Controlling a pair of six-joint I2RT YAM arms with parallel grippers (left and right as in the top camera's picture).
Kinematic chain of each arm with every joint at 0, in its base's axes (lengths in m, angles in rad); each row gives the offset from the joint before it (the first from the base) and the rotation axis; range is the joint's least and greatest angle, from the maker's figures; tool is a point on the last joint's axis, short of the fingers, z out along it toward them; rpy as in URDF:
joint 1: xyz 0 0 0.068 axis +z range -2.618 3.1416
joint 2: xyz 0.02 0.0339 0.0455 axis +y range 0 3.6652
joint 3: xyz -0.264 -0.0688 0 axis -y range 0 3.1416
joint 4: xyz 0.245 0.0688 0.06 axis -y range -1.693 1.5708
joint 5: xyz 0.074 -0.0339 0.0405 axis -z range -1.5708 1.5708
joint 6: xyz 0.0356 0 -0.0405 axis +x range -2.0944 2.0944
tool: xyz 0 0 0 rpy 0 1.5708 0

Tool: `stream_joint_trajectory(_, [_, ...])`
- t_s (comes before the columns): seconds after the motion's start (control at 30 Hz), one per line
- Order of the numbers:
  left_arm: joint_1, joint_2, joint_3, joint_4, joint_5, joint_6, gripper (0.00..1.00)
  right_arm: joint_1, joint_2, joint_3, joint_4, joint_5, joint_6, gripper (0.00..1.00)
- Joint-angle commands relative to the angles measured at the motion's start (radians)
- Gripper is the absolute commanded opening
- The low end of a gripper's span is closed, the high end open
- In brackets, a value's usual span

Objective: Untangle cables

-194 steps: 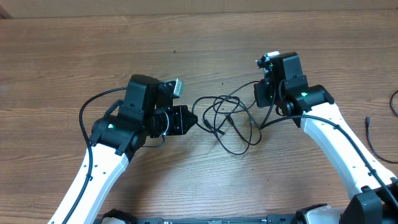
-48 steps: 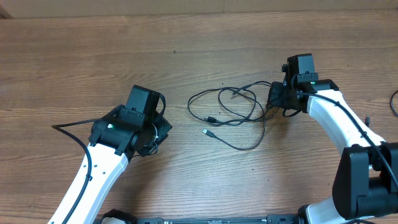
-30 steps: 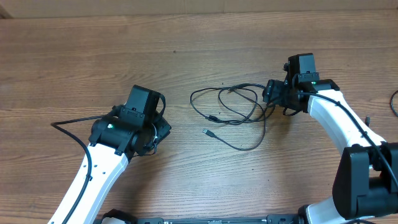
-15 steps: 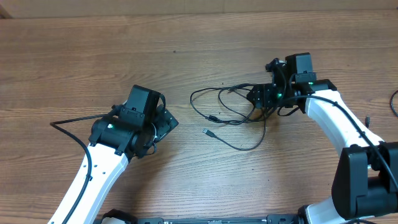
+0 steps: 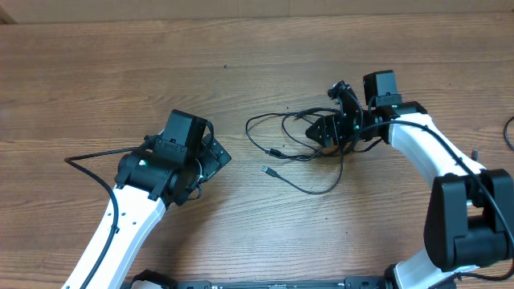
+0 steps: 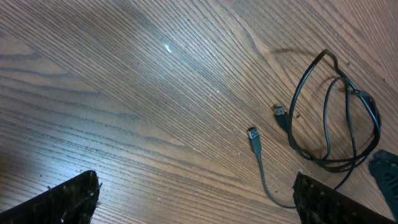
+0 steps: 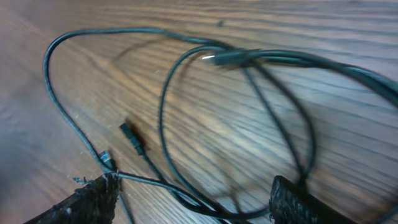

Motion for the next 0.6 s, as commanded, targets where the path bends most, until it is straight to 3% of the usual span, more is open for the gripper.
stream_joint_trajectory(0.0, [0.004, -0.014, 0.0, 0.001, -0.02, 0.009, 1.0, 0.04, 0.018, -0.002, 0.003, -0.061, -0.059, 0.75])
stream_joint_trajectory(0.17, [0.004, -0.014, 0.0, 0.001, -0.02, 0.009, 1.0, 0.108, 0.019, -0.002, 0.012, -0.033, -0.074, 0.75])
stream_joint_trajectory(0.33, [0.004, -0.014, 0.0, 0.001, -0.02, 0.009, 1.0, 0.166, 0.022, -0.002, 0.011, 0.153, -0.055, 0.74])
stream_joint_trajectory(0.57, [0.004, -0.014, 0.0, 0.001, -0.02, 0.008, 1.0, 0.175, 0.025, -0.002, 0.012, 0.249, -0.056, 0.74])
